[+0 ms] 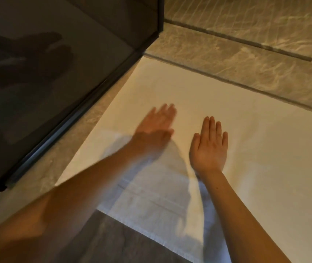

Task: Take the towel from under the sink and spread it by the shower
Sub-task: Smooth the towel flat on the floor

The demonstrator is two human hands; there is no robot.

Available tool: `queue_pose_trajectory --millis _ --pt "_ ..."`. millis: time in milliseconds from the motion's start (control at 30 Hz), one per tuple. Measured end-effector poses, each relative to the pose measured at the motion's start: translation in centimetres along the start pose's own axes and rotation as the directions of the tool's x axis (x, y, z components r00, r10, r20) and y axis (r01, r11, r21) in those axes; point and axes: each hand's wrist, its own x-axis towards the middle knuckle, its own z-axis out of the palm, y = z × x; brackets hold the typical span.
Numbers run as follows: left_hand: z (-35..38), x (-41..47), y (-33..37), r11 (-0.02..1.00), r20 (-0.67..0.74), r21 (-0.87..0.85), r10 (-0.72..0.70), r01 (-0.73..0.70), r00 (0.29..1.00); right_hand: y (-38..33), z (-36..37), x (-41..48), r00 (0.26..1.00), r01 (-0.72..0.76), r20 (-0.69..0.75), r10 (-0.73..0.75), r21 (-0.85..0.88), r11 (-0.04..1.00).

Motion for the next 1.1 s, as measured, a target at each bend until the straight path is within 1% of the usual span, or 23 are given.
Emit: queue_pose_trajectory --millis 33,67,133,167,233,333,433,500,567,633,700,767,833,900,967,1100 --pt "0.6 -1.1 2.1 0.997 0.025 -0.024 0.076 -0.076 0.997 0.0 0.0 0.0 1.0 -0.004 -0.003 0.004 0.003 1.0" --pt "0.9 -2.0 3.3 0.992 0.06 -0.049 0.12 -0.117 0.991 -0.1 -0.1 0.0 1.0 -0.007 -0.008 0.007 0.009 1.0" --pt "1.1 -3.4 2.9 0.991 0.081 -0.066 0.123 -0.118 0.989 -0.3 -0.2 -0.1 1.0 -0.004 -0.017 0.004 0.011 1.0" --pt "0.9 -4.0 1.8 0.995 0.064 -0.054 0.091 -0.088 0.994 -0.3 -0.2 -0.1 1.0 -0.002 -0.013 0.003 0.012 1.0" --pt "0.2 -5.6 -1.0 0.999 0.039 -0.041 -0.014 0.015 0.999 -0.1 -0.3 -0.2 1.0 -0.005 0.0 0.006 0.011 1.0" --pt "-0.8 -8.7 -5.1 0.983 0.034 -0.035 -0.177 0.178 0.984 0.0 -0.4 -0.2 1.0 0.002 0.0 -0.002 0.009 1.0" --pt "-1.8 -10.4 -6.5 0.97 0.071 -0.044 -0.238 0.241 0.969 -0.1 -0.5 -0.3 1.0 -0.001 -0.007 0.001 0.001 1.0" --pt "-2.3 -10.1 -6.0 0.965 0.086 -0.046 -0.253 0.258 0.964 -0.8 -0.9 -0.3 0.999 -0.037 -0.001 0.037 0.013 0.999" --pt "-3.0 -9.8 -5.1 0.972 0.094 -0.058 -0.224 0.23 0.97 -3.1 -1.2 -1.0 0.999 -0.037 0.003 0.037 0.069 0.997" --pt "-3.1 -9.9 -4.0 0.989 0.077 -0.036 -0.141 0.144 0.987 -7.3 -1.0 -2.7 0.998 0.058 -0.008 -0.057 0.133 0.989" --pt "-2.6 -10.3 -3.0 0.996 0.083 0.036 -0.087 0.084 0.993 -11.8 -0.5 -5.1 0.984 0.176 -0.015 -0.176 0.194 0.965" --pt "-1.7 -10.8 -2.8 0.992 0.133 0.063 -0.113 0.105 0.985 -15.2 0.5 -7.0 0.976 0.21 0.009 -0.217 0.221 0.953" --pt "-0.9 -11.6 -3.3 0.988 0.158 0.079 -0.143 0.132 0.977 -16.5 1.6 -8.1 0.976 0.192 0.054 -0.209 0.223 0.956" --pt "-0.5 -12.7 -4.0 0.988 0.15 0.118 -0.117 0.1 0.982 -15.9 2.5 -8.6 0.977 0.185 0.069 -0.202 0.203 0.962" --pt "-0.6 -13.8 -5.0 0.992 0.127 0.094 -0.099 0.087 0.987 -14.4 3.0 -9.2 0.975 0.195 0.076 -0.208 0.154 0.969" --pt "-1.6 -16.0 -8.1 0.986 0.09 0.03 -0.165 0.163 0.982 -9.3 2.6 -10.5 0.988 0.142 0.052 -0.148 0.09 0.986"
